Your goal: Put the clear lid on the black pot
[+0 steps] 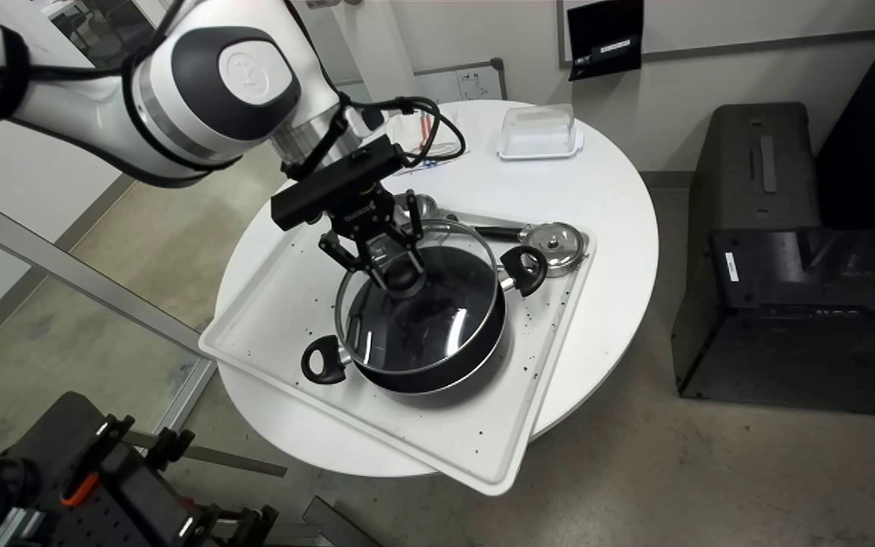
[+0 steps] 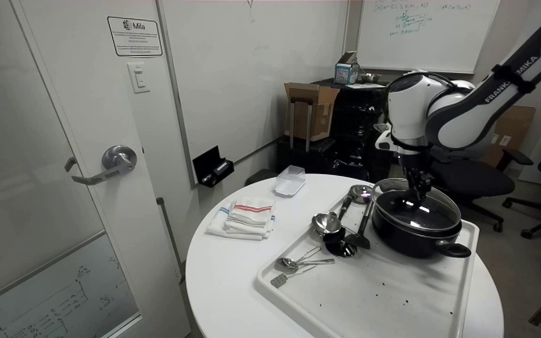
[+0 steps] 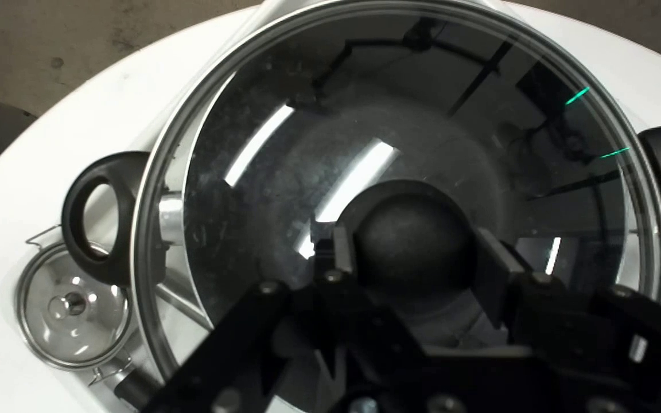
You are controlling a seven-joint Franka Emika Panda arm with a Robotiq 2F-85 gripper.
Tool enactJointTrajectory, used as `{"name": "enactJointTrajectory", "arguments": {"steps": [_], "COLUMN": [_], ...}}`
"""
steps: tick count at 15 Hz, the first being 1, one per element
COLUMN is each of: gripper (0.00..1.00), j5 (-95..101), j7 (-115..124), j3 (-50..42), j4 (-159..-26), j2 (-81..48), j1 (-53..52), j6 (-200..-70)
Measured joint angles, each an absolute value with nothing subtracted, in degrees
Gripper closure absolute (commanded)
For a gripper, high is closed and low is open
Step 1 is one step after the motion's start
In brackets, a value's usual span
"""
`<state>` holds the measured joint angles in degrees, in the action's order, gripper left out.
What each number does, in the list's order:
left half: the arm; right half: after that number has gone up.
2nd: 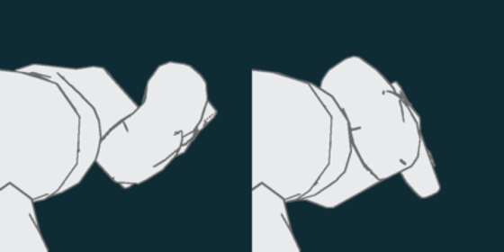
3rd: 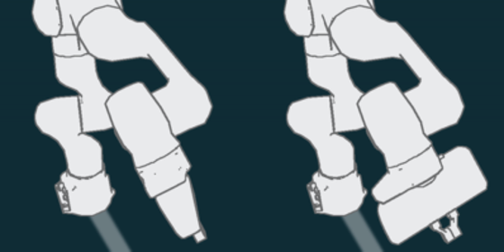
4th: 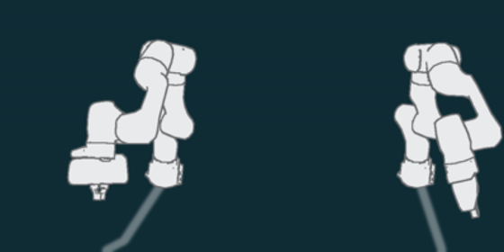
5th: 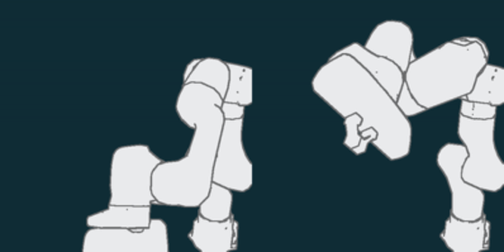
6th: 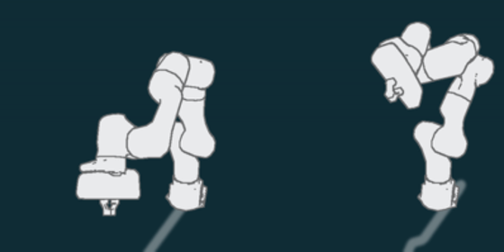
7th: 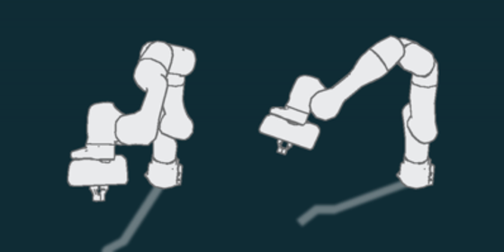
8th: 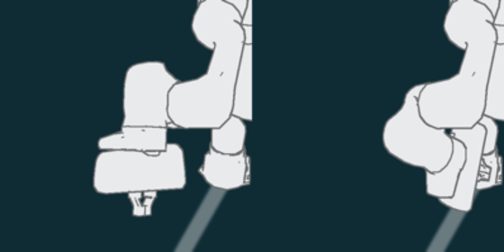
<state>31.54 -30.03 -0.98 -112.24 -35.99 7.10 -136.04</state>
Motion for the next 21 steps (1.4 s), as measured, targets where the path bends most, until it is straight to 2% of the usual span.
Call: {"name": "enactJointTrajectory", "arguments": {"steps": [21], "gripper": [0.74], "j5": [31.5], "j7": [-32.8], "j3": [-2.1], "j4": [-111.0], "j2": [-39.4], "j1": [7.6], "j6": [-136.0]}}
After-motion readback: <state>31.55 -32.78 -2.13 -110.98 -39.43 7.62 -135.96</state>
